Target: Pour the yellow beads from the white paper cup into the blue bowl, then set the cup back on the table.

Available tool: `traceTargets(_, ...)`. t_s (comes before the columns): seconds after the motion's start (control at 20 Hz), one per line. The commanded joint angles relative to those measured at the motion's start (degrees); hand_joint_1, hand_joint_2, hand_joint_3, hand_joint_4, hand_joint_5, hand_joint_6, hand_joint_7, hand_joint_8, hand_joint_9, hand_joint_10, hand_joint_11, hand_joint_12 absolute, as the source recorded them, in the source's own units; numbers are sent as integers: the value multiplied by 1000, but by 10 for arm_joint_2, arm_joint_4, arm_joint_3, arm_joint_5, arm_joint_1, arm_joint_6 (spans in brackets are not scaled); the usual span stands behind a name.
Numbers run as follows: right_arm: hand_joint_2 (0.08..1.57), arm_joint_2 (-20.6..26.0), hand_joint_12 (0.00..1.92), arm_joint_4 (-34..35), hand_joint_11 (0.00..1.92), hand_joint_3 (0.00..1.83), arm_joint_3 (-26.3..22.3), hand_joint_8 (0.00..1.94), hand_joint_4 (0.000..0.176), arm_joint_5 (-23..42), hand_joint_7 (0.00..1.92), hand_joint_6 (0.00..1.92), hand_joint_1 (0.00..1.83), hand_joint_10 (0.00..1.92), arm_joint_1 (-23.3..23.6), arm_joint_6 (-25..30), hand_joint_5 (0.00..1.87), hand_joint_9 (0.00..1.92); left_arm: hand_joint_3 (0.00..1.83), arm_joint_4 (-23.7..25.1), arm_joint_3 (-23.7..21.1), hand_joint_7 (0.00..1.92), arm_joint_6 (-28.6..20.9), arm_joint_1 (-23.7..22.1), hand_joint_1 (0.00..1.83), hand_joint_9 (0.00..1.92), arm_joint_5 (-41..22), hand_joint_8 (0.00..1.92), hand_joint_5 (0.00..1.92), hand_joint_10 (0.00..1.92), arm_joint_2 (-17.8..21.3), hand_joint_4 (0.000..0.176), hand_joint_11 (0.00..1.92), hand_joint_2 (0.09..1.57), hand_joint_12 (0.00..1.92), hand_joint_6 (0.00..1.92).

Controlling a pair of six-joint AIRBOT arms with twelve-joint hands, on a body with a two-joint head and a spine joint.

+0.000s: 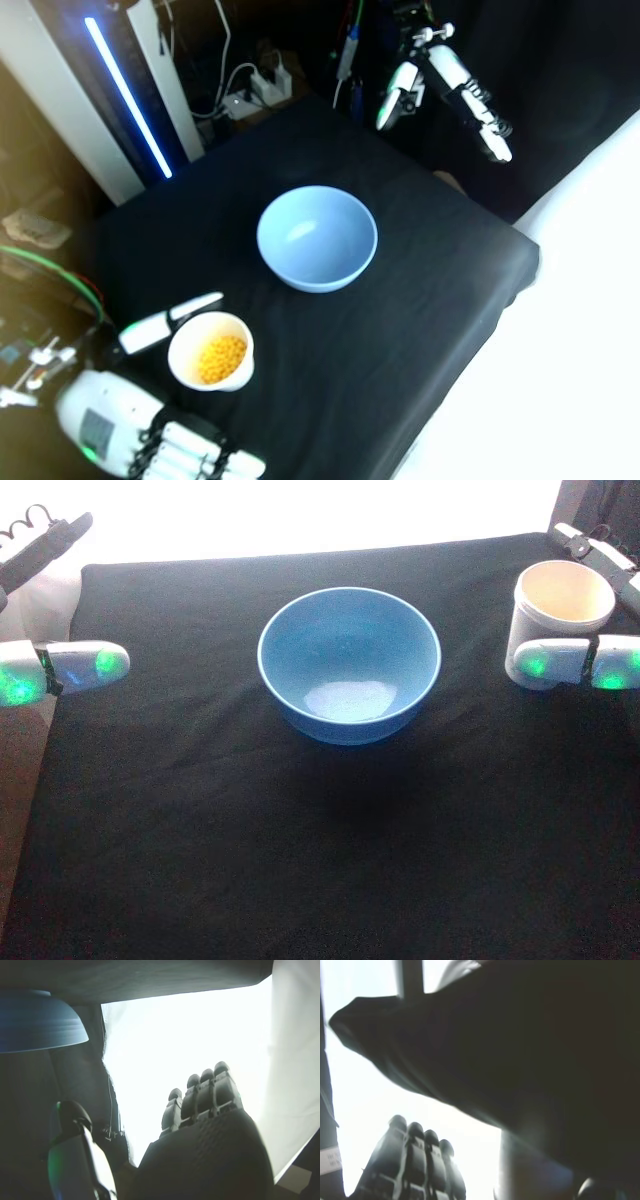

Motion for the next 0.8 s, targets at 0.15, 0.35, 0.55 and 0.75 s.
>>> traceTargets(0.15,585,1,0,12,0,16,6,0,0,70,0,0,619,0,10,6,0,0,0,-8,7,47,-5,-8,454,0,-67,1,0,0,-3,151,0,828,0,0)
traceTargets(0.35,608,-3,0,12,0,19,8,0,0,70,0,0,600,0,12,6,0,0,4,-8,8,29,-5,-8,440,0,-66,3,0,0,-4,125,0,840,0,0)
traceTargets(0.55,619,-5,0,12,0,17,9,0,0,70,0,0,612,0,13,6,0,0,2,-7,9,6,-5,-10,443,0,-64,0,0,0,-6,140,0,839,0,0)
traceTargets(0.75,683,-7,0,11,0,13,10,3,0,70,36,13,648,0,14,6,137,0,0,-5,9,32,-5,-10,465,0,-61,11,0,0,-8,122,0,829,0,0)
